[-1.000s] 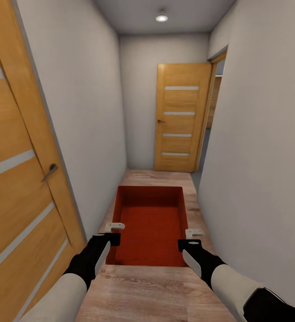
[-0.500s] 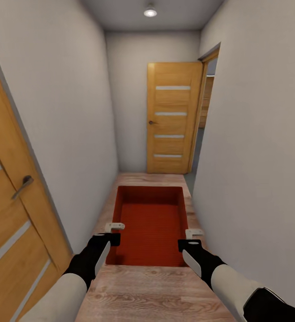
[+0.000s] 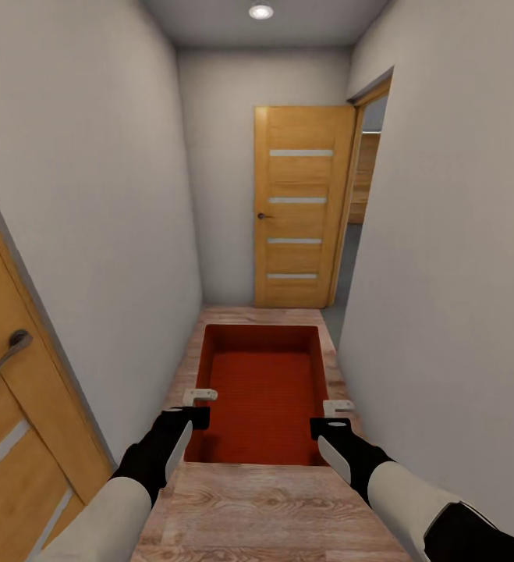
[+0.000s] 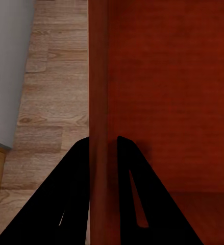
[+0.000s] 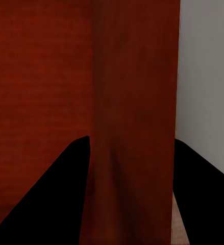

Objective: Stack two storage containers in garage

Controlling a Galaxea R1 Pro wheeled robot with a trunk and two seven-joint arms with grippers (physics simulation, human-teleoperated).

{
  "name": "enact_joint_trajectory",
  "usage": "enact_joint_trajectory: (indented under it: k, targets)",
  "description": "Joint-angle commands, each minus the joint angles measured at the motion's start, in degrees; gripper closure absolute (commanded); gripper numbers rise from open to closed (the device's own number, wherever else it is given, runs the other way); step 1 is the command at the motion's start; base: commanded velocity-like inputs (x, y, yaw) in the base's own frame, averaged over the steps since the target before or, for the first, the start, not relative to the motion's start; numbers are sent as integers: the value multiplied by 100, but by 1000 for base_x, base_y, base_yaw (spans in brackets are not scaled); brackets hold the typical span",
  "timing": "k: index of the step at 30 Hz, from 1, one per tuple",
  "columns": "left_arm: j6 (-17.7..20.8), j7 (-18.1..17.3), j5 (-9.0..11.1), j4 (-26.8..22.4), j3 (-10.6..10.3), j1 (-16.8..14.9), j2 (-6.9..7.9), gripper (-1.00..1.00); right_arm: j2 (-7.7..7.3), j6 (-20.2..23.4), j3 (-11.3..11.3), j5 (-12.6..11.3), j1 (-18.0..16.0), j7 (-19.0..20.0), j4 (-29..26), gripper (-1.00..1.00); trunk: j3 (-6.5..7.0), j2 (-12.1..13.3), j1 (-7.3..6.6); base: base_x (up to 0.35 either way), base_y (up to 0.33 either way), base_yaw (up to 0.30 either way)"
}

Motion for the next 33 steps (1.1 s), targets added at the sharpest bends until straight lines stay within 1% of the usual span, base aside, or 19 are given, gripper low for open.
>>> enact_joint_trajectory:
  k: [1,8,23,33]
  targets:
    - [50,171,-185,2,21,4,-4,100,-1,-75,-125,177,-12,-45,-78,100,-13,-13,7,322,140,0]
    - [50,172,-185,2,19,5,-5,100,-1,-75,-125,177,-12,-45,-78,100,-13,-13,7,322,141,-38]
    - [50,175,-192,2,-4,4,-4,100,-1,-75,-125,175,-12,-45,-78,100,-13,-13,7,322,134,-220]
    - [50,178,-194,2,-6,5,-3,100,-1,-75,-124,177,-12,-45,-78,100,-13,-13,7,322,118,-23]
